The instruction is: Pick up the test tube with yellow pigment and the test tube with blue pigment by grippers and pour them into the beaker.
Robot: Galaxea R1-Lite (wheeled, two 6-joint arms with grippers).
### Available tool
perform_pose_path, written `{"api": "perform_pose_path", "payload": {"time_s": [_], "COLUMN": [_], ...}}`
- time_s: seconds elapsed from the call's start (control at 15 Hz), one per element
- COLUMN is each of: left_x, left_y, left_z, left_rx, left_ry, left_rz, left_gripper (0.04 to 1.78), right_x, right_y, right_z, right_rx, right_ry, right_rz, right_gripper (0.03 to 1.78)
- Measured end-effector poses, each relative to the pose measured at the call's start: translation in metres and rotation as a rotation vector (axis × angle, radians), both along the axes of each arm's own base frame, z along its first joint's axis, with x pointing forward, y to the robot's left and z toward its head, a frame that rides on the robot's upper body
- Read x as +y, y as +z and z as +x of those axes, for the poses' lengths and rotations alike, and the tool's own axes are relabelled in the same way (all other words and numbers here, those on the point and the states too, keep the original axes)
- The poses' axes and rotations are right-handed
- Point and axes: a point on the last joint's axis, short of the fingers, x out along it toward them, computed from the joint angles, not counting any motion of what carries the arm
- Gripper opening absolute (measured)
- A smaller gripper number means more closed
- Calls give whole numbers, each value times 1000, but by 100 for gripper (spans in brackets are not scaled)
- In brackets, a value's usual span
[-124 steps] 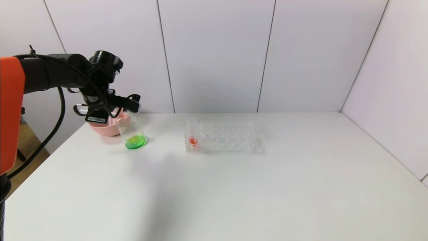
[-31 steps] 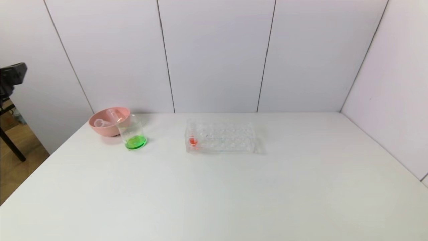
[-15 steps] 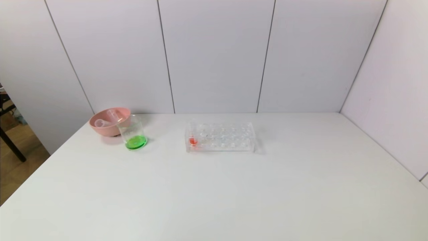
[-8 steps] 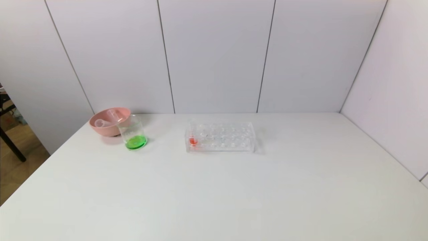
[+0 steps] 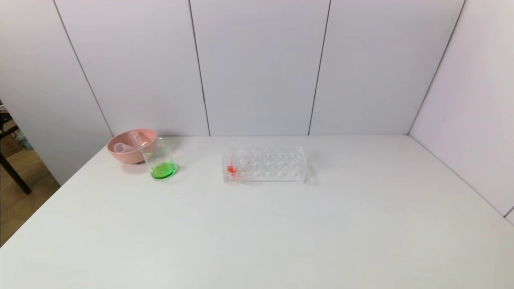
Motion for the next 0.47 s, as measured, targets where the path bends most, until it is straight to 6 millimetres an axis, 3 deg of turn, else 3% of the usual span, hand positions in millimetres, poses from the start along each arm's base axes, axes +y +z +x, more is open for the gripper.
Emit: {"api": "perform_pose_path", "payload": {"time_s": [0.47], "left_x": [0], "left_y": [0], "left_z": [0], "left_rx": [1], "left_ry": [0], "left_rz": [-1], "left_gripper": [176], "right_x": [0], "right_y": [0], "right_z": [0], "right_rx": [-1], "right_ry": [1], "right_rz": [0], "right_gripper": [171]}}
